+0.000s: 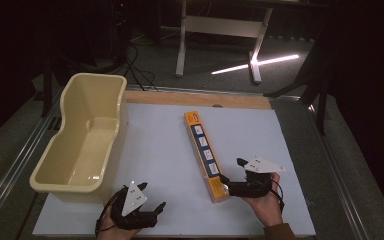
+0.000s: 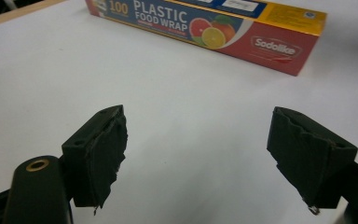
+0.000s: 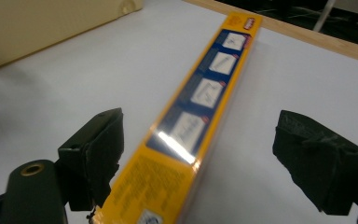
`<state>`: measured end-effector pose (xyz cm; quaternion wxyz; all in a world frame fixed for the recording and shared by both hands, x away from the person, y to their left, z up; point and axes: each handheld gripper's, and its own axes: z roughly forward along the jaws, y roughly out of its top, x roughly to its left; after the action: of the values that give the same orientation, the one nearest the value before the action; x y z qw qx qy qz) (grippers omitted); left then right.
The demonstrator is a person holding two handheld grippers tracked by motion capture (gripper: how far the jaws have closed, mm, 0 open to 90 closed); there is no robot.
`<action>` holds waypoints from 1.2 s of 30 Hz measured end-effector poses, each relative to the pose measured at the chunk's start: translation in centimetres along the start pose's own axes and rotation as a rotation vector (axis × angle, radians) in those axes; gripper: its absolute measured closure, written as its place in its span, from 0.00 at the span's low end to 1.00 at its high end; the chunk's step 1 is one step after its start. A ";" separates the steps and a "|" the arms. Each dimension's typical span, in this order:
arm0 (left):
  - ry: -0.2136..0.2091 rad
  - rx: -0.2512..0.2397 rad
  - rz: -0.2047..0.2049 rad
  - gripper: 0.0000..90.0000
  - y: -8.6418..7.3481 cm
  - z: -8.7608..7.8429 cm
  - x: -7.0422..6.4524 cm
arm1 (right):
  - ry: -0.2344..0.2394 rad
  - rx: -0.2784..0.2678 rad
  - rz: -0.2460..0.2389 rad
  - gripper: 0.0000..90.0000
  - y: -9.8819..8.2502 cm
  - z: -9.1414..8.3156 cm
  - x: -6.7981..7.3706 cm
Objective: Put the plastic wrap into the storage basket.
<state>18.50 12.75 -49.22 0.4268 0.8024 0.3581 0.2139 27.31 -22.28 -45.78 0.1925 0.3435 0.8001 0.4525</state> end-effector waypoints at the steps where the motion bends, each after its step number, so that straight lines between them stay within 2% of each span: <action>1: 0.001 0.000 0.000 0.22 -0.1 0.0 0.1 | 0.005 0.004 0.001 0.18 0.4 0.2 0.1; 3: -0.002 -0.005 -0.007 0.20 -0.3 -0.1 0.3 | 0.018 0.023 0.010 0.18 1.5 1.1 0.4; 10: 0.008 0.008 -0.020 0.21 -1.1 0.3 0.8 | 0.020 0.086 0.004 0.14 3.4 4.1 0.7; 14: 0.025 -0.010 -0.031 0.21 -1.1 0.1 1.0 | 0.017 0.118 0.007 0.14 4.0 5.5 0.5; 15: 0.031 -0.018 -0.042 0.21 -1.1 -0.1 1.2 | 0.008 0.136 0.003 0.14 4.4 6.3 0.4; 22: 0.044 -0.026 -0.051 0.22 -1.1 -0.3 1.5 | 0.000 0.211 -0.008 0.15 5.7 8.8 -0.3; 27: 0.047 -0.026 -0.048 0.22 -1.1 -0.2 1.4 | -0.014 0.260 -0.009 0.15 6.1 10.4 -0.7; 30: 0.047 -0.025 -0.049 0.22 -1.1 -0.2 1.5 | -0.015 0.286 -0.002 0.15 6.1 11.1 -0.9; 32: 0.050 -0.026 -0.050 0.22 -1.1 -0.2 1.5 | -0.023 0.323 0.000 0.16 5.9 12.1 -1.2; 36: 0.050 -0.026 -0.050 0.22 -1.1 -0.2 1.5 | -0.032 0.352 0.012 0.16 5.7 12.9 -1.5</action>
<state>18.89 14.41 -50.00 0.4332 0.7821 0.3856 0.2277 38.50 -13.66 -47.56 0.1396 0.3838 0.8617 0.3009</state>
